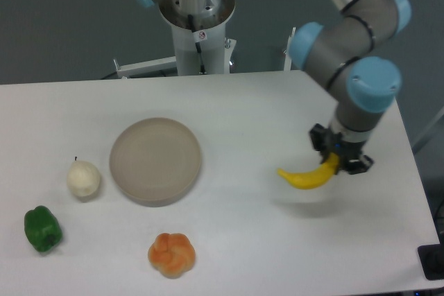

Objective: Place bananas on a plate
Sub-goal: 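Carry the held yellow banana with the gripper toward the grey plate, then lower the banana onto the grey plate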

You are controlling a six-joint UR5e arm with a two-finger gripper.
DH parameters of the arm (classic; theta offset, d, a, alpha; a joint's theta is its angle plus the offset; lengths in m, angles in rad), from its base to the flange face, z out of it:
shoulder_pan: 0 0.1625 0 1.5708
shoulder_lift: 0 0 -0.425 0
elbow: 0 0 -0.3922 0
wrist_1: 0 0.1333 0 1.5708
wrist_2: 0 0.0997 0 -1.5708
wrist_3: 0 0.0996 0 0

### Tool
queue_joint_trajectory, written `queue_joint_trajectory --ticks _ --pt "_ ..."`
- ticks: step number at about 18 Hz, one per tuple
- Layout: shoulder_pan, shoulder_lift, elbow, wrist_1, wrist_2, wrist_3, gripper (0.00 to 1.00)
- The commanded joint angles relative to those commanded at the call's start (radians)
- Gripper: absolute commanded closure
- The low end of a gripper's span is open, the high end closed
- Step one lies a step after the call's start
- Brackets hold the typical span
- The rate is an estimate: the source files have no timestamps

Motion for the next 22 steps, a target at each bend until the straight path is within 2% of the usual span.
queue_joint_trajectory --ticks 4,6,8,12,13,16,17,22 --pt "-0.08 0.107 -0.181 0.008 -0.005 -0.005 0.97" --pt "-0.13 0.132 -0.215 0.008 -0.002 -0.043 0.97" --pt "-0.196 0.126 -0.218 0.009 0.003 -0.113 0.97" --pt "-0.276 0.097 -0.21 0.015 0.0 -0.225 0.97" --pt "-0.29 0.086 -0.212 0.029 0.002 -0.247 0.97" --pt "-0.359 0.037 -0.215 0.119 0.011 -0.324 0.95" --pt "-0.37 0.022 -0.212 0.129 0.011 -0.334 0.95" --pt "-0.405 0.003 -0.213 0.141 0.011 -0.347 0.81"
